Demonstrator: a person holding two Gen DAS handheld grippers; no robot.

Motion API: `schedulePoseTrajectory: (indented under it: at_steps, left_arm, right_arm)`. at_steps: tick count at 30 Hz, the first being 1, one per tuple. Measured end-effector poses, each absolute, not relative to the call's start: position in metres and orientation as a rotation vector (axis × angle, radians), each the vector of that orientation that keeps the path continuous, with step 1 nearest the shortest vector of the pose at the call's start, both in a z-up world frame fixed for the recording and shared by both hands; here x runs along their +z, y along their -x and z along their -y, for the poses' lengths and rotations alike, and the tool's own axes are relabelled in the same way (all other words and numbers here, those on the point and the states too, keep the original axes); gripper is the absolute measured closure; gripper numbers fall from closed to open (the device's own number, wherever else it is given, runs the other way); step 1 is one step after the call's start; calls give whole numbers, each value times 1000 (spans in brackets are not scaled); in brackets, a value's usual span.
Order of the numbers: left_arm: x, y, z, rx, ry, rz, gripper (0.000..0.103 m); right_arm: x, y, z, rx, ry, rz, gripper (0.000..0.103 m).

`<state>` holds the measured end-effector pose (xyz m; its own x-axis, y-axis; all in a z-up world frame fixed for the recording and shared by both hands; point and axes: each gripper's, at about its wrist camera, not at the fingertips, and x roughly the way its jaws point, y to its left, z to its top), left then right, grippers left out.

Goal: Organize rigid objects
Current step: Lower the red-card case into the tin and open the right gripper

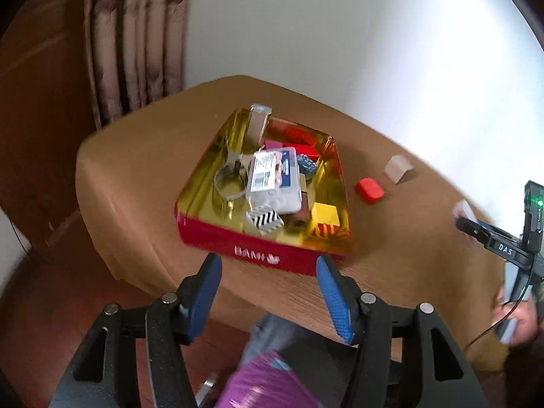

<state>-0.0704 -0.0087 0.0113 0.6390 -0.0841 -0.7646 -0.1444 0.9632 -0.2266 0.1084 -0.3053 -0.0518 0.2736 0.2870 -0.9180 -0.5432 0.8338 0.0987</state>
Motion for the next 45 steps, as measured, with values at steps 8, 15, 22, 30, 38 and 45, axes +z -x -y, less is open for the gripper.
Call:
schedulePoseTrajectory:
  at_steps: [8,15,22,30,38,45]
  left_arm:
    - [9,84,43,-80,373,-895,43]
    - [0,81,13,-67,512,-868,43]
    - [11,67,-4,11,358,-789,43]
    - [12,66,-44,20,516,-750,43]
    - [20,71,-27,90,300,-750,43]
    - [10,70,-26,54,335,-769,43]
  right_arm:
    - [-47,-77,166,919,210,-1218,44]
    - [-101,-66,112,981,255,-1307,44]
    - [-125,-62,106,915,292,-1330,44]
    - [-136,-58,104,891,289,-1349,44]
    - [-111,-67,124,872,141,-1223,43]
    - [-80,-101,220,599,128,-1116,28]
